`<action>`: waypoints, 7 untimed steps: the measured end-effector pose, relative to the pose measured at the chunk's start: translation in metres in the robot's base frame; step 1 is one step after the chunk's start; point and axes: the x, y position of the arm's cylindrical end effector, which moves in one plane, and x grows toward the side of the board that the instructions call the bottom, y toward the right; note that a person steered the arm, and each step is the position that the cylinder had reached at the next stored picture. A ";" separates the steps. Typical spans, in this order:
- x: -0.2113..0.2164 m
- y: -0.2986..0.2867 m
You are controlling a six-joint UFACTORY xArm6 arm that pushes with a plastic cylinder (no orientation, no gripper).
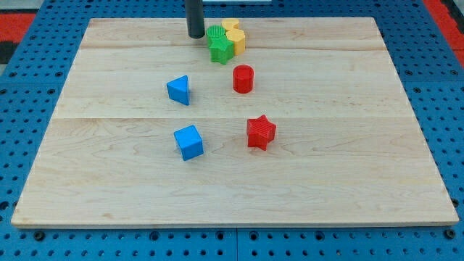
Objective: Move the blue triangle to the left of red star
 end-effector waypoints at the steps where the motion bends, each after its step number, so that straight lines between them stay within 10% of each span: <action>1: 0.000 -0.017; 7: 0.130 0.037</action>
